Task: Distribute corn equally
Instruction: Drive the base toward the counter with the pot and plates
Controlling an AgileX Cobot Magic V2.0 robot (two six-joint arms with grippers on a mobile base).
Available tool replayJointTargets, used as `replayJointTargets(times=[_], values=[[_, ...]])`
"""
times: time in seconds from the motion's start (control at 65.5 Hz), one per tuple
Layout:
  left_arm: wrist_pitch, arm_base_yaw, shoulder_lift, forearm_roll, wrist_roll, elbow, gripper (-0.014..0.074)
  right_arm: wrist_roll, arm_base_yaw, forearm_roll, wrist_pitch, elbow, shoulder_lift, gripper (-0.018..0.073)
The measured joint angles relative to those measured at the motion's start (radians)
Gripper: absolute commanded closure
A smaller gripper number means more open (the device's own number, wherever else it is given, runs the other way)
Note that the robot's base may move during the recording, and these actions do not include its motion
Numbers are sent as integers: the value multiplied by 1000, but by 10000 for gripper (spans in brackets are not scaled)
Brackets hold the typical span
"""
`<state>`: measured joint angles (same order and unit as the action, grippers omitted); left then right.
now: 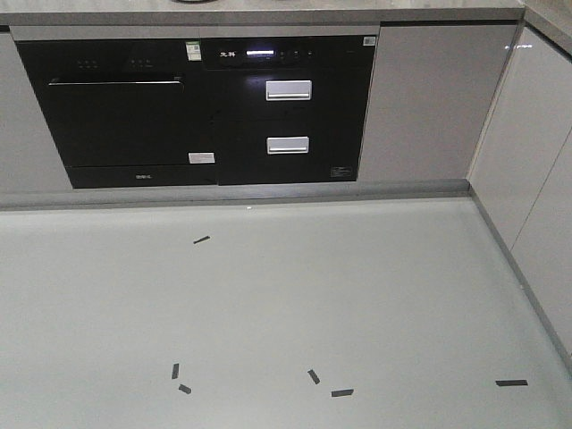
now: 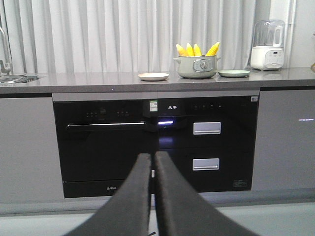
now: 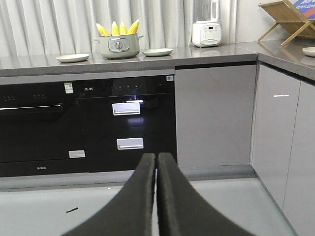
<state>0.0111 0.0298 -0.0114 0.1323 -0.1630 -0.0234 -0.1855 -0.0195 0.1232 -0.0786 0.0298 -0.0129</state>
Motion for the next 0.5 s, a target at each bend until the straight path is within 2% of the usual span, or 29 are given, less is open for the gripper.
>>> replayJointTargets(times=[0.504], values=[[0, 0, 0, 0, 0, 0, 603, 0, 0, 0, 0, 0, 0, 565]])
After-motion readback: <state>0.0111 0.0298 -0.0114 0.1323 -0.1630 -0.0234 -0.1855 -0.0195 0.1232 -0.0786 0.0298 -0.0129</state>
